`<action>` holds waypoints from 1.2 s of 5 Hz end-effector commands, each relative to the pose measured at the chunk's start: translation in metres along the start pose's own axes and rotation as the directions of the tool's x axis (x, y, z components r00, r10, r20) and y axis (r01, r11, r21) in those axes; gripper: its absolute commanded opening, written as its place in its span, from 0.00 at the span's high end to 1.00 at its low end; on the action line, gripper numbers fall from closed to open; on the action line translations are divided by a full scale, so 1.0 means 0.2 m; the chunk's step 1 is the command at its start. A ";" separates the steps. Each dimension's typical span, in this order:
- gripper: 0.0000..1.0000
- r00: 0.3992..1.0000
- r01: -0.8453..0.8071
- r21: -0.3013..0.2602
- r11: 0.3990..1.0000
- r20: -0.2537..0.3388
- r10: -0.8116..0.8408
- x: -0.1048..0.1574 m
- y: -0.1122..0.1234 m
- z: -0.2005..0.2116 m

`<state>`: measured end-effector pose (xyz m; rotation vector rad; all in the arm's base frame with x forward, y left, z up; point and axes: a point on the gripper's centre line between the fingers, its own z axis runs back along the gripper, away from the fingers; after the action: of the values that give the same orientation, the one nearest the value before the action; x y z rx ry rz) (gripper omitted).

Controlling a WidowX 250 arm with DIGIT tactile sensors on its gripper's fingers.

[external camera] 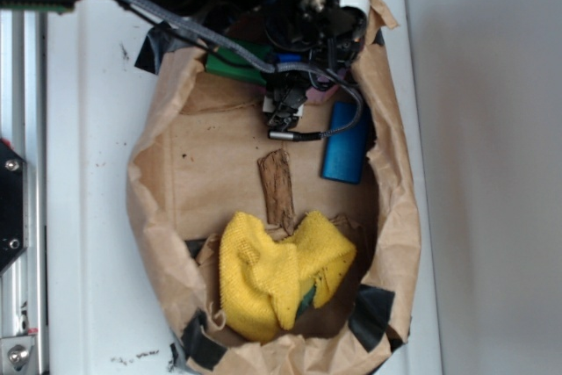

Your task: Grab the green block.

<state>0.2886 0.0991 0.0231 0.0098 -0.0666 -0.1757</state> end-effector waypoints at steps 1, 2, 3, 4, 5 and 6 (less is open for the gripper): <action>1.00 0.998 -0.006 0.000 1.000 0.057 0.006 0.04 0.05 0.17; 1.00 1.000 0.005 -0.075 0.997 0.029 -0.003 -0.02 0.00 0.35; 1.00 1.000 0.027 -0.108 0.994 0.017 -0.025 -0.10 -0.08 0.53; 1.00 0.999 0.033 -0.113 0.993 0.021 -0.031 -0.13 -0.17 0.62; 1.00 0.999 0.035 -0.085 0.996 0.040 -0.031 -0.13 -0.27 0.63; 1.00 1.000 0.006 -0.098 0.995 0.020 -0.004 -0.06 -0.29 0.63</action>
<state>0.2511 0.0443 0.1319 -0.1080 -0.0290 -0.1660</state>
